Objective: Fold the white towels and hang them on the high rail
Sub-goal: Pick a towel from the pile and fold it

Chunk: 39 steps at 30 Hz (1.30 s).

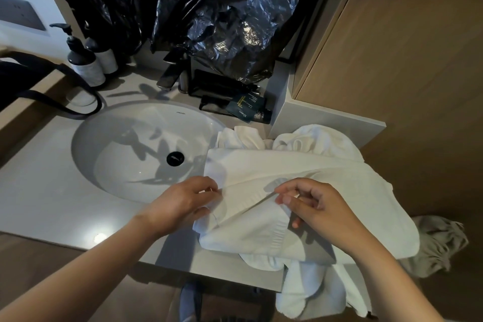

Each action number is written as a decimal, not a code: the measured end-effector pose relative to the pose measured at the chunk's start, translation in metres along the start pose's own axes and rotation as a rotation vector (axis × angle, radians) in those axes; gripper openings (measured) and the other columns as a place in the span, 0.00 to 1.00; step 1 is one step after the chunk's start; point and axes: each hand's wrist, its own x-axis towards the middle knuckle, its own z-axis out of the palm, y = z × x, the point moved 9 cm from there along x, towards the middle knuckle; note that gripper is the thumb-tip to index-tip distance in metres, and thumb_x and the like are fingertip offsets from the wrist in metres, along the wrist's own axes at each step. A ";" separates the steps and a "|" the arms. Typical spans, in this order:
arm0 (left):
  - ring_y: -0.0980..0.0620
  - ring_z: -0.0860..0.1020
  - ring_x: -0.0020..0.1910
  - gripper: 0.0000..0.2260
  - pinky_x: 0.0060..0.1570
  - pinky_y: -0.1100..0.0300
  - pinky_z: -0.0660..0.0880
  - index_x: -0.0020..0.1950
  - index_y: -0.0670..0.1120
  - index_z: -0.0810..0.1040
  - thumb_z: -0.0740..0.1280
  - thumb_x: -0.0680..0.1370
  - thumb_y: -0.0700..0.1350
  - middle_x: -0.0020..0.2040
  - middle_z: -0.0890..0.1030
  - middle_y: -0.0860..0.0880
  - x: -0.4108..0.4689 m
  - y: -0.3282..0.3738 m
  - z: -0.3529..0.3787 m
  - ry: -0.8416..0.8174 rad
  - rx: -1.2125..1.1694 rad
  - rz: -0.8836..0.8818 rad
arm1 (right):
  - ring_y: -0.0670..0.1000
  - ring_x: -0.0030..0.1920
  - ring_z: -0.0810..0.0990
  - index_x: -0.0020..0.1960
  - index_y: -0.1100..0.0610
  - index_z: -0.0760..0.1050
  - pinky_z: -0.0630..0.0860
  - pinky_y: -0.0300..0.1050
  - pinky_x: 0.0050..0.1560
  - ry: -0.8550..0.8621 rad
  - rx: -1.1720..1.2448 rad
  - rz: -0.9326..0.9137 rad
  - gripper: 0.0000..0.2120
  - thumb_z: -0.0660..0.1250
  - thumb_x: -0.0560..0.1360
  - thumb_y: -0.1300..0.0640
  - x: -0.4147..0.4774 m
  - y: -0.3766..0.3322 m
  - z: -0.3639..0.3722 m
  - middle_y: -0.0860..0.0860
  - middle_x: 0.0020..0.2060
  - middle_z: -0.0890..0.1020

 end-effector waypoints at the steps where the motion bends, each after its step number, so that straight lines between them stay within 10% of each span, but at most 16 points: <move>1: 0.43 0.81 0.47 0.11 0.42 0.51 0.80 0.55 0.42 0.83 0.73 0.73 0.38 0.53 0.81 0.44 0.001 0.000 -0.002 0.012 -0.002 0.009 | 0.52 0.32 0.82 0.50 0.43 0.82 0.77 0.72 0.38 -0.002 0.000 -0.001 0.07 0.69 0.76 0.53 0.000 0.000 0.000 0.47 0.45 0.85; 8: 0.51 0.80 0.41 0.10 0.41 0.56 0.79 0.45 0.41 0.84 0.66 0.78 0.46 0.43 0.82 0.48 0.007 -0.004 -0.018 0.114 -0.114 -0.051 | 0.50 0.32 0.82 0.49 0.42 0.82 0.77 0.72 0.39 -0.001 -0.003 -0.001 0.08 0.68 0.77 0.54 0.001 0.000 -0.001 0.45 0.45 0.85; 14: 0.58 0.75 0.31 0.12 0.33 0.69 0.71 0.35 0.49 0.78 0.68 0.77 0.52 0.31 0.78 0.52 0.000 -0.063 -0.004 0.282 -0.549 -0.686 | 0.52 0.37 0.84 0.51 0.47 0.83 0.80 0.68 0.46 -0.008 0.068 -0.036 0.13 0.64 0.80 0.63 0.008 -0.006 -0.001 0.45 0.48 0.85; 19: 0.47 0.82 0.41 0.15 0.43 0.60 0.80 0.45 0.37 0.81 0.69 0.77 0.50 0.39 0.83 0.45 -0.007 -0.096 0.041 0.254 -0.925 -1.160 | 0.52 0.42 0.82 0.55 0.50 0.82 0.83 0.52 0.41 -0.039 0.125 -0.084 0.18 0.61 0.79 0.70 0.020 -0.020 0.003 0.46 0.53 0.84; 23: 0.51 0.81 0.38 0.11 0.45 0.58 0.78 0.43 0.44 0.81 0.70 0.77 0.52 0.38 0.83 0.49 -0.011 -0.096 0.045 0.150 -0.948 -1.107 | 0.51 0.33 0.81 0.55 0.44 0.81 0.78 0.70 0.39 -0.097 0.022 -0.071 0.15 0.65 0.79 0.63 0.024 -0.020 0.012 0.41 0.57 0.82; 29: 0.45 0.83 0.49 0.14 0.52 0.49 0.81 0.57 0.42 0.71 0.71 0.77 0.46 0.51 0.82 0.45 -0.049 -0.069 0.048 0.101 -1.011 -1.120 | 0.48 0.34 0.79 0.54 0.38 0.80 0.82 0.45 0.39 -0.141 -0.098 -0.077 0.16 0.67 0.78 0.60 0.028 -0.022 0.037 0.42 0.53 0.82; 35: 0.41 0.82 0.44 0.15 0.50 0.48 0.81 0.61 0.36 0.69 0.65 0.80 0.45 0.52 0.82 0.35 -0.085 -0.035 0.056 0.062 -1.104 -1.205 | 0.35 0.60 0.75 0.56 0.37 0.77 0.72 0.37 0.62 -0.195 -0.359 -0.047 0.15 0.68 0.77 0.57 0.029 -0.014 0.046 0.31 0.54 0.79; 39: 0.35 0.81 0.52 0.19 0.54 0.45 0.79 0.66 0.38 0.66 0.59 0.82 0.51 0.55 0.80 0.31 -0.099 -0.003 0.080 -0.048 -1.440 -1.378 | 0.39 0.41 0.79 0.52 0.39 0.79 0.75 0.36 0.33 -0.208 -0.215 -0.042 0.16 0.68 0.78 0.62 0.022 -0.020 0.048 0.37 0.49 0.84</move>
